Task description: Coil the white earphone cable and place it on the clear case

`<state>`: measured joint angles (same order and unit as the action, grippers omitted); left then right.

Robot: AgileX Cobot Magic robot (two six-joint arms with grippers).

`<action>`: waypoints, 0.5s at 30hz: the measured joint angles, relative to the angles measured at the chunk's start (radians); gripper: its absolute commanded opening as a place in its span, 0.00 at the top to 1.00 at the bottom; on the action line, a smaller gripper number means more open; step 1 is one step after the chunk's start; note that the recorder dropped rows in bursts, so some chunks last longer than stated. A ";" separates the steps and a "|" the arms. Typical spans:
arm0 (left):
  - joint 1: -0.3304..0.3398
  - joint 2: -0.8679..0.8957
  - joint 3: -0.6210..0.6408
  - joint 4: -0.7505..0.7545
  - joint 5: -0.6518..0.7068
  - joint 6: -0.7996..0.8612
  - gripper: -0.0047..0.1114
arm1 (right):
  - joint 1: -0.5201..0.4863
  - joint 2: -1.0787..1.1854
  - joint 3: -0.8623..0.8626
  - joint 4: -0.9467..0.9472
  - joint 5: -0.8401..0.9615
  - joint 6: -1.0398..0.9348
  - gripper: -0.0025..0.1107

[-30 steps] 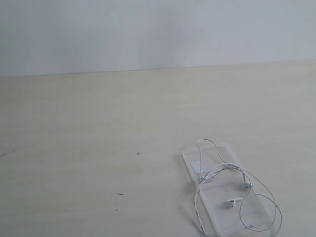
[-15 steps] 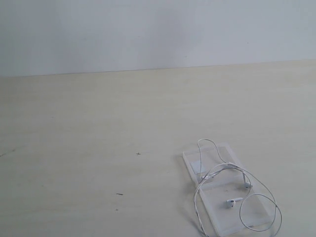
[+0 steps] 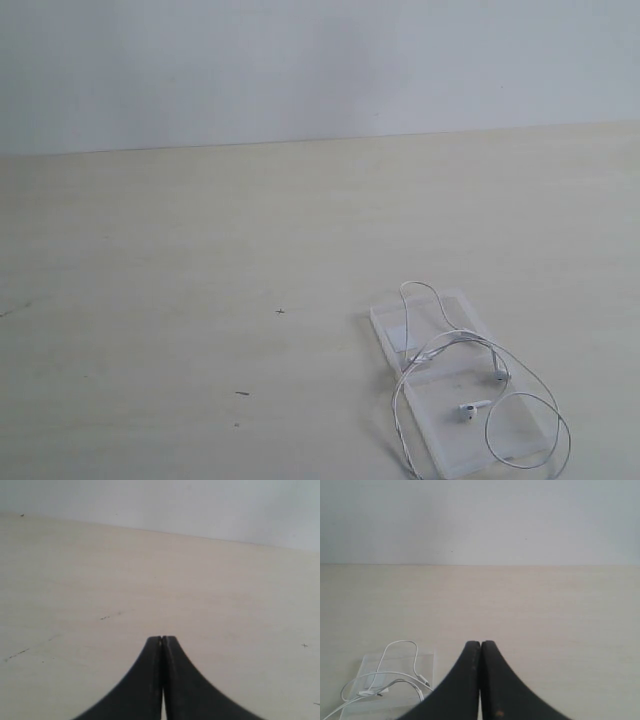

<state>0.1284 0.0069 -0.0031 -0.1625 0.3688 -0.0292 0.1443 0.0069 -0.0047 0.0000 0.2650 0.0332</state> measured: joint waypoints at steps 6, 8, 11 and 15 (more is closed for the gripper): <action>0.000 0.000 0.000 0.007 0.000 0.000 0.96 | 0.000 0.000 0.000 0.000 0.000 0.000 0.98; 0.000 0.000 0.000 0.007 0.000 0.000 0.96 | 0.000 0.000 0.000 0.000 0.000 0.000 0.98; 0.000 0.000 0.000 0.007 0.000 0.000 0.96 | 0.000 0.000 0.000 0.000 0.000 0.000 0.98; 0.000 0.000 0.000 0.008 0.000 0.000 0.96 | 0.000 0.000 0.000 0.000 0.000 0.000 0.98</action>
<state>0.1284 0.0069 -0.0031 -0.1540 0.3688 -0.0292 0.1443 0.0069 -0.0047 0.0000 0.2650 0.0332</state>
